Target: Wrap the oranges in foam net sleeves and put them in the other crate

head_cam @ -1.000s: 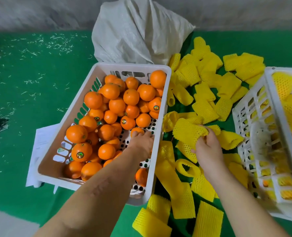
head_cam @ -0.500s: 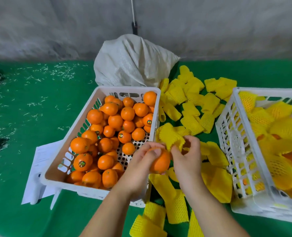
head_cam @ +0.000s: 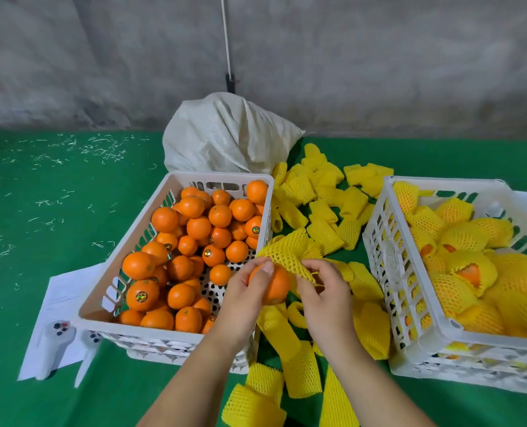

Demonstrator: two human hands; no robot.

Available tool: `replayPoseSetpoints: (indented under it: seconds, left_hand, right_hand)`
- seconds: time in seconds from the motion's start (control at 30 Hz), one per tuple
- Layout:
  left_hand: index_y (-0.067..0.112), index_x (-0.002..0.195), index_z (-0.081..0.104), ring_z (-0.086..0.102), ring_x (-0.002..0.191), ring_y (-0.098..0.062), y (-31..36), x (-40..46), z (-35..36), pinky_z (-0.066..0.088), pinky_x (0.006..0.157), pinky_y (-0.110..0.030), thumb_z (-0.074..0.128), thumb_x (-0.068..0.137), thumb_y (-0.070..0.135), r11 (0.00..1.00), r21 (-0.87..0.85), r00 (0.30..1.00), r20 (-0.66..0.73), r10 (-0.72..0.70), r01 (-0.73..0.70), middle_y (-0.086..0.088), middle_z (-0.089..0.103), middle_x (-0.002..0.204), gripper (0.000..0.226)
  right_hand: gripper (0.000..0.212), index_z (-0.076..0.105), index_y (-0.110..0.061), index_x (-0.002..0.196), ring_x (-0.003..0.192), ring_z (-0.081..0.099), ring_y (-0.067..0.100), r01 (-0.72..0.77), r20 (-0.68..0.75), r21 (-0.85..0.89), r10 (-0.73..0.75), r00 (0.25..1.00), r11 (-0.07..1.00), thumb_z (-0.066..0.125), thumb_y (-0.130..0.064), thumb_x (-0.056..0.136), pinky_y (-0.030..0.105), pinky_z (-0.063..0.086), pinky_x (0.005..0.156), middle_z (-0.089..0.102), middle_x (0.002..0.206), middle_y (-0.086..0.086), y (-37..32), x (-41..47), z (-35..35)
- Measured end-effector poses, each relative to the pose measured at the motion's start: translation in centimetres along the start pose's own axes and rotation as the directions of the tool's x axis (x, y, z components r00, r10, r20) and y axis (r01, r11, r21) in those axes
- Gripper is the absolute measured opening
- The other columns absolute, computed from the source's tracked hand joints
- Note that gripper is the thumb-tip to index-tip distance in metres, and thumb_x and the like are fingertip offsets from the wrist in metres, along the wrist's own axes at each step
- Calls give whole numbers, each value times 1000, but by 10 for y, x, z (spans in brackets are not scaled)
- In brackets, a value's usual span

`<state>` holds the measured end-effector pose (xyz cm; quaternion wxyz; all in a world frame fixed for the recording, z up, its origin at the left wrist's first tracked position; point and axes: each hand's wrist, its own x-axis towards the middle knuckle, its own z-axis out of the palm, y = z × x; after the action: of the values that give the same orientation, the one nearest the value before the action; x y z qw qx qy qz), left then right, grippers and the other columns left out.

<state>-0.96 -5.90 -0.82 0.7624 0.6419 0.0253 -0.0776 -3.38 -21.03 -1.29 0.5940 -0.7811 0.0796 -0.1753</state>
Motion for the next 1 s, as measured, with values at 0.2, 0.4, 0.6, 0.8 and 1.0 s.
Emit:
replayPoseSetpoints:
  seconds: [0.2, 0.4, 0.6, 0.8, 1.0]
  left_hand:
    - [13, 126, 61, 65, 105, -21, 8, 3, 16, 52, 98, -44, 58, 83, 79, 995, 29, 989, -111, 96, -93, -8, 67, 112, 78]
    - [16, 135, 46, 64, 112, -19, -3, -5, 13, 55, 93, -36, 53, 101, 65, 963, 173, 970, -89, 224, -207, 0, 64, 119, 60]
    - [29, 115, 34, 52, 82, 7, -10, -8, 12, 48, 75, -14, 53, 102, 58, 944, 156, 945, -109, 307, -289, 2, 47, 101, 37]
    - [56, 138, 42, 70, 94, -17, -10, -2, -3, 58, 84, -38, 54, 82, 89, 980, -147, 983, -141, 117, -138, 1, 71, 102, 66]
    - [44, 148, 44, 59, 133, -27, -8, -2, -9, 53, 108, -49, 72, 88, 29, 995, 3, 986, 140, 93, -95, -3, 59, 144, 68]
  right_hand:
    - [31, 70, -25, 115, 116, 58, 3, 220, -6, -111, -222, 975, 969, 68, -2, 93, 17, 50, 92, 59, 118, -24, -2, -19, 8]
    - [18, 68, -38, 106, 103, 67, 6, 82, -45, 181, -75, 996, 980, 67, -24, 95, 15, 54, 77, 72, 106, -17, -24, -20, 4]
    - [22, 68, -24, 115, 110, 60, 9, 355, 101, -198, -341, 935, 914, 66, -13, 96, 23, 54, 86, 64, 116, -13, -25, -12, 5]
    - [31, 67, -18, 115, 109, 57, 19, 471, 199, -431, -428, 881, 770, 70, -1, 89, 35, 56, 86, 61, 117, -4, 4, -25, 5]
    - [32, 60, -18, 116, 109, 52, 0, 300, 43, -229, -298, 953, 926, 62, 4, 94, 6, 42, 86, 51, 121, -10, -4, -19, 9]
